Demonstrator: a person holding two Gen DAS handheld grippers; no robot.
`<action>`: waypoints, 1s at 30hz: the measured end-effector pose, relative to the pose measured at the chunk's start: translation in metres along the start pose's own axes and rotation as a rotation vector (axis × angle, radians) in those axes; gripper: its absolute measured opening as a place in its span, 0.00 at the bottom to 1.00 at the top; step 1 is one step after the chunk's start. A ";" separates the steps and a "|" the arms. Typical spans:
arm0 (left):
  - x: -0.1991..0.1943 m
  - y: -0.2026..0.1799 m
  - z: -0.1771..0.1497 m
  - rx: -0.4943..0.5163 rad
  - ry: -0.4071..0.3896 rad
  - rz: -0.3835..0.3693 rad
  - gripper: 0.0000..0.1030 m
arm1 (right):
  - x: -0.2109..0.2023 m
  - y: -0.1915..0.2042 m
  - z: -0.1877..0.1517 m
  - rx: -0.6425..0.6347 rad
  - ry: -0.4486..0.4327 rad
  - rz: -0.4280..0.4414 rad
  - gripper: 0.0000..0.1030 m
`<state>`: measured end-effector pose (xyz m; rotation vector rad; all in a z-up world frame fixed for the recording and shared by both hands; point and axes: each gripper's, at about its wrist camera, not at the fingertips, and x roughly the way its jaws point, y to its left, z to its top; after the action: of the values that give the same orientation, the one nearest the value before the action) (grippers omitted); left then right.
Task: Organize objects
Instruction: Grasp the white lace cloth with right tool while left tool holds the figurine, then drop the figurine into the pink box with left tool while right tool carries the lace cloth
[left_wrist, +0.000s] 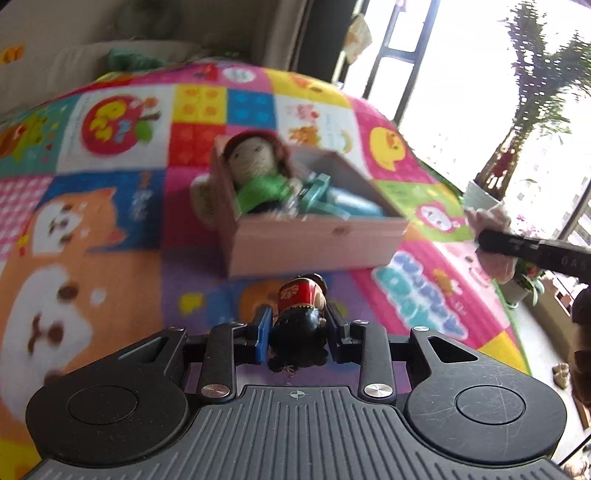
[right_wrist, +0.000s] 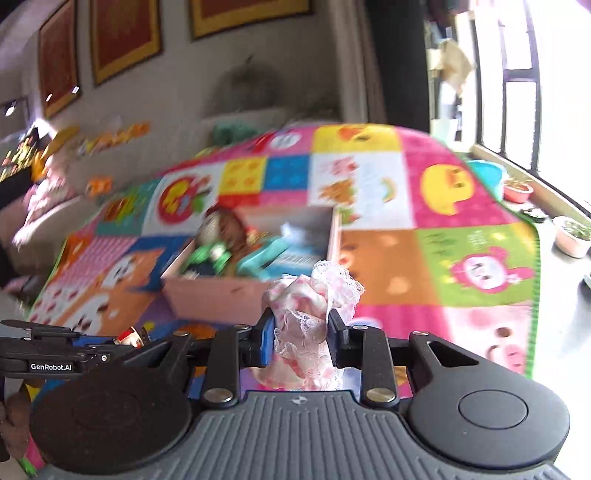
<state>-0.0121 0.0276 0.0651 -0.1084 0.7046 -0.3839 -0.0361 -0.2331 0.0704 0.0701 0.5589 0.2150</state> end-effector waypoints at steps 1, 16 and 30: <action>0.002 -0.004 0.012 0.022 -0.021 -0.007 0.33 | 0.000 -0.007 0.003 0.013 -0.011 -0.007 0.27; 0.138 0.003 0.173 -0.068 -0.127 0.019 0.32 | 0.024 -0.043 0.010 0.080 -0.032 -0.044 0.27; 0.017 0.013 0.031 -0.027 -0.135 -0.138 0.32 | 0.060 -0.023 0.052 0.053 0.018 0.058 0.27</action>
<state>0.0240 0.0325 0.0752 -0.2072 0.5704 -0.4945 0.0454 -0.2429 0.0805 0.1355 0.5809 0.2572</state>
